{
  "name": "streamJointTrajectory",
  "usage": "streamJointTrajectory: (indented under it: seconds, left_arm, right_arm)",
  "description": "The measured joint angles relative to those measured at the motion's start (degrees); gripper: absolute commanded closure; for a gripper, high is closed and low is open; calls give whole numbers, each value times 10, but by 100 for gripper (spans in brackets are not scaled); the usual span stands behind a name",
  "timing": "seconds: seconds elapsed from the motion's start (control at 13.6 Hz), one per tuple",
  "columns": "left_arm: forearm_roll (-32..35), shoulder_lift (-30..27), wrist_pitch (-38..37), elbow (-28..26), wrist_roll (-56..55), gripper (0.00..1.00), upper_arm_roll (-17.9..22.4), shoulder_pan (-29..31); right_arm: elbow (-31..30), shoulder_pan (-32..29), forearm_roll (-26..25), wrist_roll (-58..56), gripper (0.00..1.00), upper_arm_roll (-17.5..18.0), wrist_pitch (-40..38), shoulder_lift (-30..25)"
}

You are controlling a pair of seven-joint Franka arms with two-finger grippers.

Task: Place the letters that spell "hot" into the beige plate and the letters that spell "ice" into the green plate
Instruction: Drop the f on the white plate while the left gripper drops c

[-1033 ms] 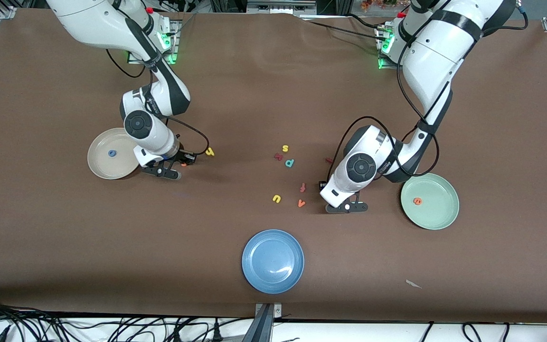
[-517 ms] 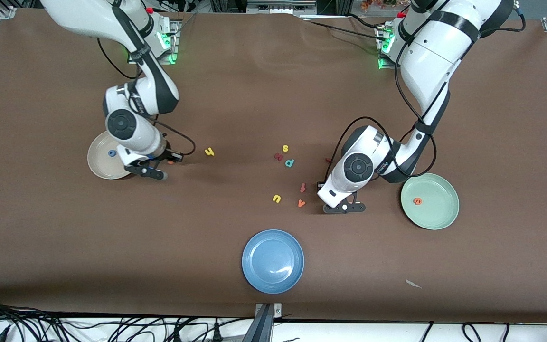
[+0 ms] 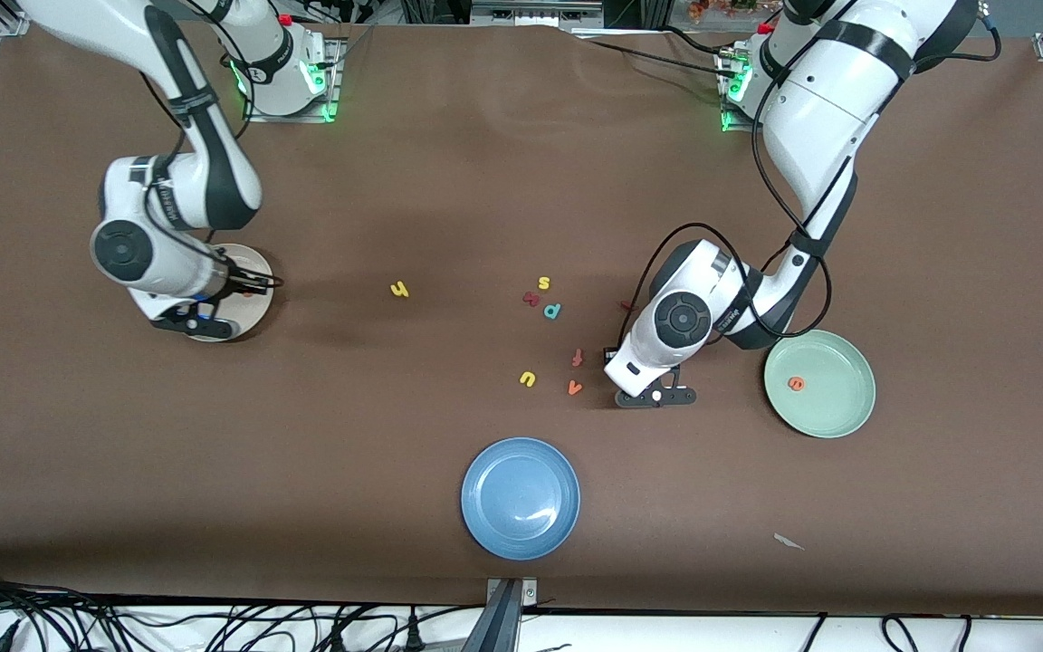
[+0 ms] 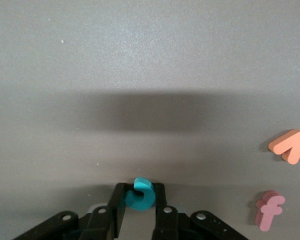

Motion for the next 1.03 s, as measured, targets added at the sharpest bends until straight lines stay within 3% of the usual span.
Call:
streamJointTrajectory:
  seconds: [0.22, 0.44, 0.52, 0.59, 0.66, 0.74, 1.03]
  left_arm:
    - [0, 0, 5, 7, 0, 87, 1, 1]
    - [0, -1, -12, 38, 0, 89, 2, 7]
    - [0, -2, -17, 43, 0, 89, 2, 10]
    - [0, -3, -23, 47, 2, 89, 3, 13]
    - [0, -4, -32, 49, 11, 89, 4, 17]
    - [0, -8, -45, 49, 27, 89, 4, 24]
    - [0, -46, -111, 49, 121, 90, 6, 78]
  right_arm:
    - [-15, -1, 0, -56, 100, -37, 3, 7]
    - [-25, 0, 0, -60, 94, -37, 20, 25]
    - [-26, 1, 0, -61, 81, -36, 24, 31]
    - [-26, 2, 0, -62, 53, -36, 25, 35]
    - [-26, 2, 0, -66, 12, -36, 25, 38]
    - [-26, 2, 0, -68, 0, -36, 26, 39]
    - [-18, 2, 1, -67, 0, -19, 27, 26]
